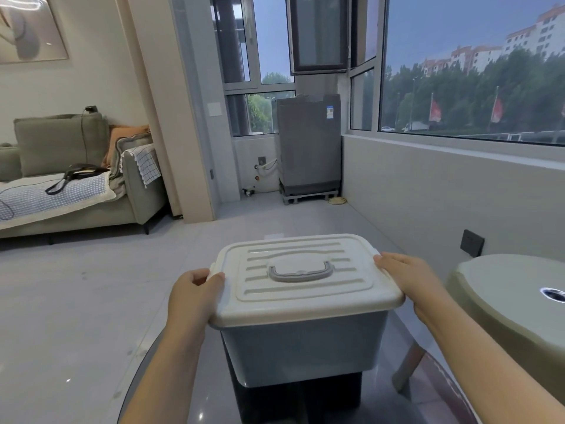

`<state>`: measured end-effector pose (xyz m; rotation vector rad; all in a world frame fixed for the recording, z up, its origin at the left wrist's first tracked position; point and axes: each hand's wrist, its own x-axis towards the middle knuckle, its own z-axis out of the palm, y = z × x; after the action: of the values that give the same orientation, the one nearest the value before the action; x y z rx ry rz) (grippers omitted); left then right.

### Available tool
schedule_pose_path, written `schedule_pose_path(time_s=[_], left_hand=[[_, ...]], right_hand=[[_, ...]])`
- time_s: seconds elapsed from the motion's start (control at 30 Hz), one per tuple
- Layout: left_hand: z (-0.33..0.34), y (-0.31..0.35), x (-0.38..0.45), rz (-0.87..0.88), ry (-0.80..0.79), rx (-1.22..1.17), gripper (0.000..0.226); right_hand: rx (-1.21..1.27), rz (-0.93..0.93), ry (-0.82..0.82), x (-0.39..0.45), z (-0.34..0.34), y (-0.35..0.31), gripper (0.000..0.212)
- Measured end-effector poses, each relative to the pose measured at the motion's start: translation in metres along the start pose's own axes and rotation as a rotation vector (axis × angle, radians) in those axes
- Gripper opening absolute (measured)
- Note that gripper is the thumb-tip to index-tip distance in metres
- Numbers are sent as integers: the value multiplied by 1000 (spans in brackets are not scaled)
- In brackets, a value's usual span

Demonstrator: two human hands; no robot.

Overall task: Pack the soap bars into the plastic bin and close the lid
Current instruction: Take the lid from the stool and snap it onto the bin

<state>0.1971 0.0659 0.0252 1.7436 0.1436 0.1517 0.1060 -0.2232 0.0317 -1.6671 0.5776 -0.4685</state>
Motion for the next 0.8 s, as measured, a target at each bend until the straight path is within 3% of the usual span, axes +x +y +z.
schedule_pose_path(time_s=[0.13,0.3,0.4,0.5,0.63,0.8], left_hand=[[-1,-8,0,-40,5,23,35],[-4,-10,4,-155,-128,-129,38],[-4,-11,5,-196,-142,-140,35],[-4,-11,4,-224,-155,-170,35],[-4,-10,2,-173,-150,-170,40],[-2,-9,-1,-54,12,-134,55]], right_hand=[[70,14,-41,1,0,3,20],[91,152,-88,4,2,4,9],[99,254,-126,3,0,6,32],[120,272,-127,4,-1,7,36],[160,238,-99,5,-2,7,38],[50,134,13,4,0,6,40]])
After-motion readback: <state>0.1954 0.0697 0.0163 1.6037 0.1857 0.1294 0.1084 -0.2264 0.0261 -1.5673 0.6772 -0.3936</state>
